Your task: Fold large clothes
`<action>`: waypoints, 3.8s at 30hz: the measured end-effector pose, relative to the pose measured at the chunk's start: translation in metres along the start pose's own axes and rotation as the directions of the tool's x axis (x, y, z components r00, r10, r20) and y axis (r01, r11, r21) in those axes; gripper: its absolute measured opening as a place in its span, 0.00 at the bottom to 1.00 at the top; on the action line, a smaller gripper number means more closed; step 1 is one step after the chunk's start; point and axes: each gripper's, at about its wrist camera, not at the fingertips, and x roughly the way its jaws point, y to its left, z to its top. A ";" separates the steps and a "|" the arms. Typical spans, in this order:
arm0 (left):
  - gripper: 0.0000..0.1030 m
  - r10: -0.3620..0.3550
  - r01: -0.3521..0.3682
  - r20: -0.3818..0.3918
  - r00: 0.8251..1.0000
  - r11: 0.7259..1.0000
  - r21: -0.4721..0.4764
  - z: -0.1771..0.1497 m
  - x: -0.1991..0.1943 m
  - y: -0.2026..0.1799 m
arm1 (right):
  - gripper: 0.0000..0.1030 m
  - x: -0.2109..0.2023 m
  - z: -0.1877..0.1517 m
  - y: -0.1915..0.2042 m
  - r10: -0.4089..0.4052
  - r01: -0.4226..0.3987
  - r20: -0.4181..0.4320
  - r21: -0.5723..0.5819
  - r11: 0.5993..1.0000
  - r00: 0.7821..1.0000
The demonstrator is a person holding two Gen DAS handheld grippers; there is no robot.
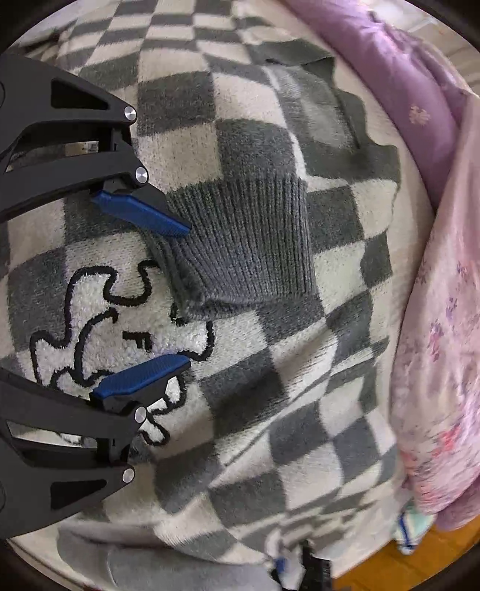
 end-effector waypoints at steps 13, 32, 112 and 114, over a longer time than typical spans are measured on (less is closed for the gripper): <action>0.64 0.010 -0.012 0.034 0.999 0.999 0.043 -0.013 -0.007 -0.005 | 0.09 -0.095 -0.049 0.070 0.069 0.048 0.329 -0.336 0.941 0.942; 0.60 0.004 0.023 0.078 0.997 0.936 -0.351 -0.089 -0.091 0.177 | 0.09 -0.152 -0.287 0.289 0.499 -0.265 0.160 -0.690 0.674 0.852; 0.78 0.004 -0.003 0.001 1.000 0.843 -0.537 -0.076 -0.071 0.361 | 0.55 -0.019 -0.229 0.251 0.208 -0.193 -0.030 -0.520 0.832 0.978; 0.78 0.013 -0.016 -0.009 1.000 0.804 -0.594 -0.064 -0.064 0.386 | 0.55 -0.012 -0.214 0.253 0.209 -0.196 -0.028 -0.491 0.849 0.977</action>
